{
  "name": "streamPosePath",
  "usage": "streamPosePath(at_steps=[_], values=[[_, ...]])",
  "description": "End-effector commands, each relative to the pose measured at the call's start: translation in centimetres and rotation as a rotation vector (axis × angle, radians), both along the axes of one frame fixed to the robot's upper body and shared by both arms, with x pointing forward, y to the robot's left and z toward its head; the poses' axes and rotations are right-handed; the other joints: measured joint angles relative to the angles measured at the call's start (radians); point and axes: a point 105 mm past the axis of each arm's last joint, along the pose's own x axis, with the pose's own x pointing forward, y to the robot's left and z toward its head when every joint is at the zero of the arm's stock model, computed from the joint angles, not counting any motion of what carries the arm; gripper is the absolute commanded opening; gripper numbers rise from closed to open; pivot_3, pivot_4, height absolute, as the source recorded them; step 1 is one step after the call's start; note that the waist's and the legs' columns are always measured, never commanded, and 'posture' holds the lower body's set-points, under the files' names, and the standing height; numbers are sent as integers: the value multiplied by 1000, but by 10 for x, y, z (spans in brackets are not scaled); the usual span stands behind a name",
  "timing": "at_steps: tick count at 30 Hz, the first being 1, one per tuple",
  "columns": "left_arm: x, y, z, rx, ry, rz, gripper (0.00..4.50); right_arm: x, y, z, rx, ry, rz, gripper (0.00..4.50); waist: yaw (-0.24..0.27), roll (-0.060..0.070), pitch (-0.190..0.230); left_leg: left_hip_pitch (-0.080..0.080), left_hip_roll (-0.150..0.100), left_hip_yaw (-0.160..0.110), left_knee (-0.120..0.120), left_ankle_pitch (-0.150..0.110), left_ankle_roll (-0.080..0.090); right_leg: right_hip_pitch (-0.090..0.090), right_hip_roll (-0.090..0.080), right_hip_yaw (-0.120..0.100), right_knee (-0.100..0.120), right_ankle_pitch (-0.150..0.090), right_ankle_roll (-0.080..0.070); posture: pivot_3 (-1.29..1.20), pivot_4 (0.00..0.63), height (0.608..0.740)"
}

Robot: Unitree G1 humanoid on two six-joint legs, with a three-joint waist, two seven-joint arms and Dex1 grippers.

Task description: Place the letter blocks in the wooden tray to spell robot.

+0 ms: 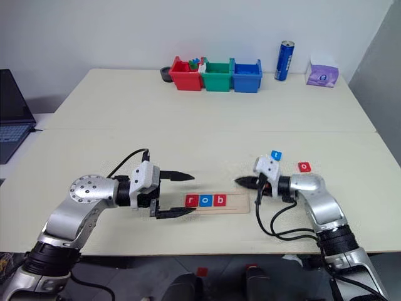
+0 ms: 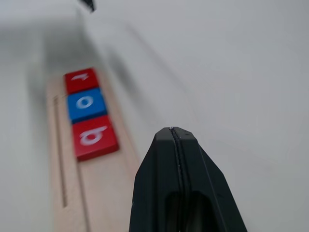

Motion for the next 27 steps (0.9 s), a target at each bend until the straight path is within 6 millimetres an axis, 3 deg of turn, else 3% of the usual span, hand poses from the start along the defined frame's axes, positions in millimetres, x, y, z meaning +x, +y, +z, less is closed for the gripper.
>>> streamPosePath(at_steps=[1, 5, 14, 21, 27], values=[[0, -11, 19, -55, -54, -4, 4500, 3, -15, 26, 68, -73, -179, 185, 0, 0, 0, 0, 0, 0, 0, 0, 0, 0, 0, 1, 0, 0, 0, 0, 150, 740], [2, -24, 20, -72, -64, -29, 4500, -5, -39, 26, 87, -64, -407, 1212, 7, 0, 0, -1, 0, -1, 0, 0, 0, 0, 0, 1, 0, 0, 0, 0, 150, 740], [16, -43, 20, -104, -87, -64, 4500, -23, -70, 22, 84, -85, -765, 4446, -4, 0, 0, 0, -1, 0, 0, 0, 0, 0, 1, 1, 0, 0, 0, 0, 150, 740], [21, -59, 22, -102, -106, -90, 4500, -22, -113, 7, 27, -60, -990, 4479, 0, 0, 0, 0, -1, 1, -1, 0, 0, 0, 1, 2, 0, 0, 1, 0, 150, 740], [21, -75, 25, -124, -113, -100, 4500, -12, -138, 1, 41, -56, -1134, 4479, 0, 0, 0, 0, -2, 1, 0, 0, 0, 0, 1, 2, 0, 0, 1, 0, 150, 740]])
